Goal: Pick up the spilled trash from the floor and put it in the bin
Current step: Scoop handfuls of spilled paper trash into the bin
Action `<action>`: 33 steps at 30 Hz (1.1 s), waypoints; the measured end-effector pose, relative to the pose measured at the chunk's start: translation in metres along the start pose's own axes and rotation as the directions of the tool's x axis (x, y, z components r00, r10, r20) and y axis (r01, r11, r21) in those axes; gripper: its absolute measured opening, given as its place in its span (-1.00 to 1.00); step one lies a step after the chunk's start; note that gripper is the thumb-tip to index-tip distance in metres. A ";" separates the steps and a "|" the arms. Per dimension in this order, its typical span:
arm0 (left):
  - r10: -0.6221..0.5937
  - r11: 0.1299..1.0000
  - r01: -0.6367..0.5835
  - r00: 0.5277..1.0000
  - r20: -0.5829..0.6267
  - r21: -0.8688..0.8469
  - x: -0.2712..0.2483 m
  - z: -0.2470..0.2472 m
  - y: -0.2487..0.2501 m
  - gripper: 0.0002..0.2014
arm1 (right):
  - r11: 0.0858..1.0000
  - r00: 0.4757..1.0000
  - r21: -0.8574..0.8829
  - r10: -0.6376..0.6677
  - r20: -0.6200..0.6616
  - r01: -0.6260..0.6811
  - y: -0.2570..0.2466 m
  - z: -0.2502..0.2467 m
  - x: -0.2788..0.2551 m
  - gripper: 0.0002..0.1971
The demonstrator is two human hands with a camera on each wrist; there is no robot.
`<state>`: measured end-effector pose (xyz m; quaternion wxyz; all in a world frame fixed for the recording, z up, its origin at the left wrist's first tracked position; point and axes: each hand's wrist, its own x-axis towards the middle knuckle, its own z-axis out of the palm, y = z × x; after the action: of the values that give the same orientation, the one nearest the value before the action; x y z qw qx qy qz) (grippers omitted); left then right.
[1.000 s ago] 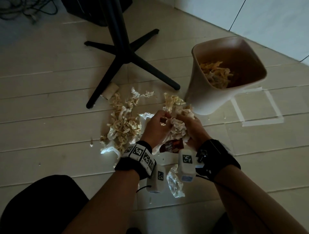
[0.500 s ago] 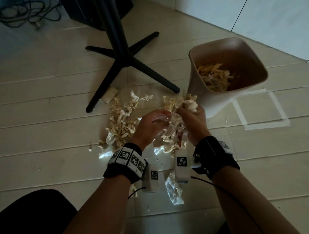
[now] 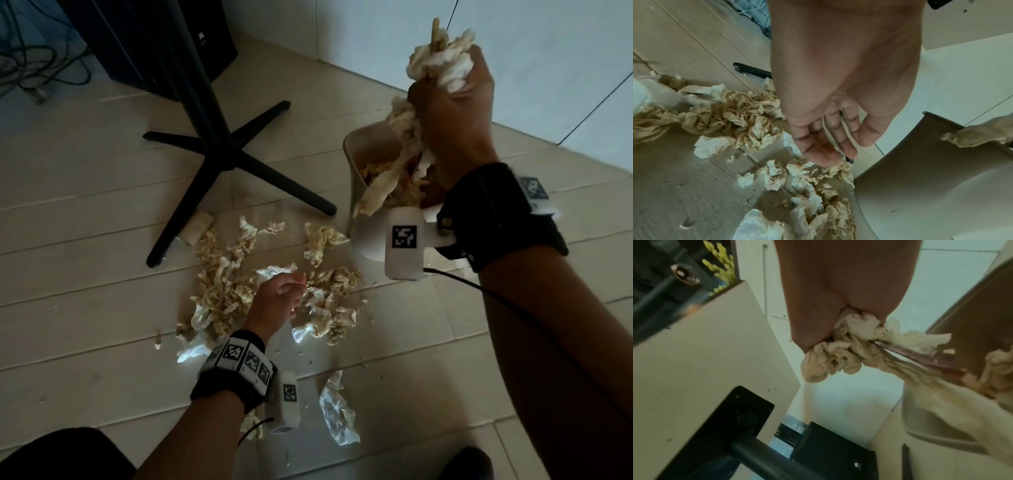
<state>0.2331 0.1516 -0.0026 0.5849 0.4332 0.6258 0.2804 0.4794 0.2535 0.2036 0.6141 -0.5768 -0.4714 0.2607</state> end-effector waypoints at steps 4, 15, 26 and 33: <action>0.013 0.998 -0.013 1.000 0.006 0.055 -0.003 0.001 0.000 -0.83 | 0.994 0.999 -0.111 -0.010 0.032 0.014 0.020 -0.002 0.008 -0.69; -0.010 0.972 0.000 0.999 0.041 0.236 0.000 -0.007 -0.013 -0.82 | 0.878 0.914 -0.456 0.296 0.276 -0.147 0.068 0.003 0.000 -0.16; 0.035 0.880 -0.051 0.998 0.044 0.472 0.043 -0.025 -0.009 -0.78 | 0.545 0.780 -0.828 0.571 0.255 -0.128 0.082 0.008 -0.015 -0.04; 0.083 0.766 -0.069 0.997 0.008 0.639 0.079 -0.047 0.011 -0.73 | 0.470 0.888 -0.882 0.416 0.197 -0.025 0.074 0.010 -0.017 -0.10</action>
<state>0.1942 0.2327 -0.0249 0.3849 0.6280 0.6717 0.0792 0.4799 0.2584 0.1272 0.0981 -0.7978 -0.5677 0.1777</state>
